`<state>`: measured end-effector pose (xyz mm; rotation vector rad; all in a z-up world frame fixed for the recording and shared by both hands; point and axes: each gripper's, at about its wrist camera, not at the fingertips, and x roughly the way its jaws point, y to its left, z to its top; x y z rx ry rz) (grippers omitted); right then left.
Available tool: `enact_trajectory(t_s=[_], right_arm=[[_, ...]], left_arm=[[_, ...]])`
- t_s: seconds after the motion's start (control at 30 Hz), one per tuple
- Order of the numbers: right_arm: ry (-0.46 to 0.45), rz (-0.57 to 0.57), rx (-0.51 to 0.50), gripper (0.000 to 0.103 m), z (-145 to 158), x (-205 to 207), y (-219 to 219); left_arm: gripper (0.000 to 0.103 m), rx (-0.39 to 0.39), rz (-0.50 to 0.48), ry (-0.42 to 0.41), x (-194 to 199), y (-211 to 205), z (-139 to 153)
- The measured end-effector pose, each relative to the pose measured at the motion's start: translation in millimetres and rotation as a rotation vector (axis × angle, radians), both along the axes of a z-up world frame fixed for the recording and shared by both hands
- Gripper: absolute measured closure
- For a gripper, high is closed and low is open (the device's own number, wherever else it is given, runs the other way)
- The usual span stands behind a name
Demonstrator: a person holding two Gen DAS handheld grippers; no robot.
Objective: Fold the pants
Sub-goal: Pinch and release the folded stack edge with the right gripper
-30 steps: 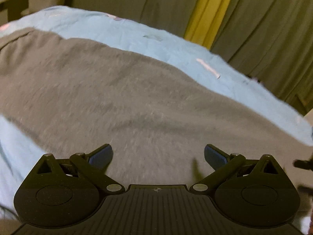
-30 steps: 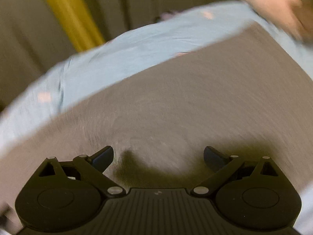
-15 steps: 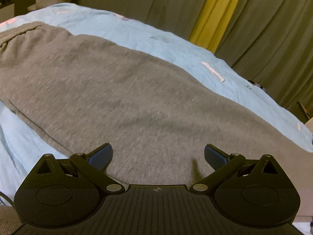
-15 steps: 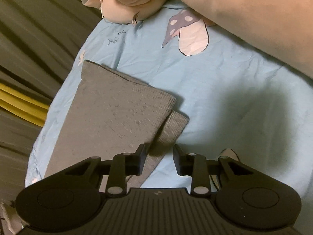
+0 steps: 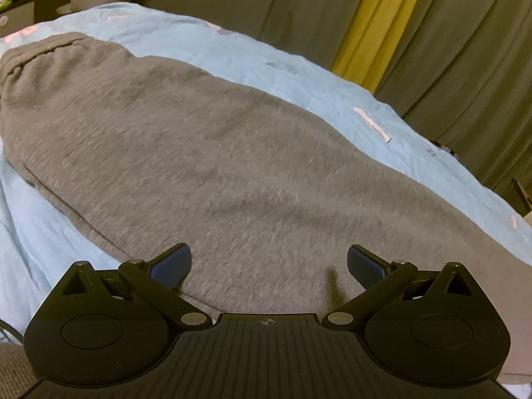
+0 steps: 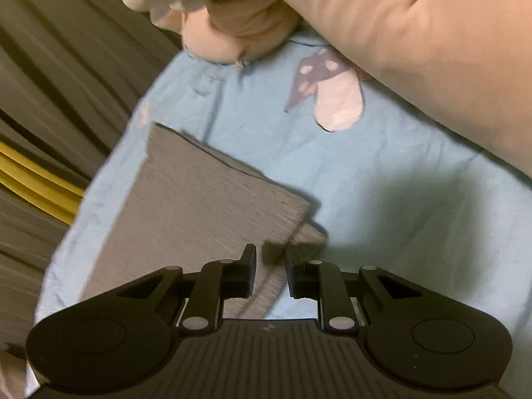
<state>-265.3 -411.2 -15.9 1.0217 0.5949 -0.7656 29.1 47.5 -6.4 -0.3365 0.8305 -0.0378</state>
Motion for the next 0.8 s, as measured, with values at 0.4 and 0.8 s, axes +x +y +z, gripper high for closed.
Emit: enact_trajectory(t_s=[0.4, 0.8], right_arm=[[-0.075, 0.022, 0.058, 0.098, -18.5, 9.9, 0.8], [-0.104, 0.006, 0.077, 0.100, -5.0, 0.0, 0.3]], left_arm=[[0.000, 0.009, -0.002, 0.007, 1.0, -1.0, -1.3], [0.000, 0.004, -0.002, 0.008, 0.5, -0.5, -1.2]])
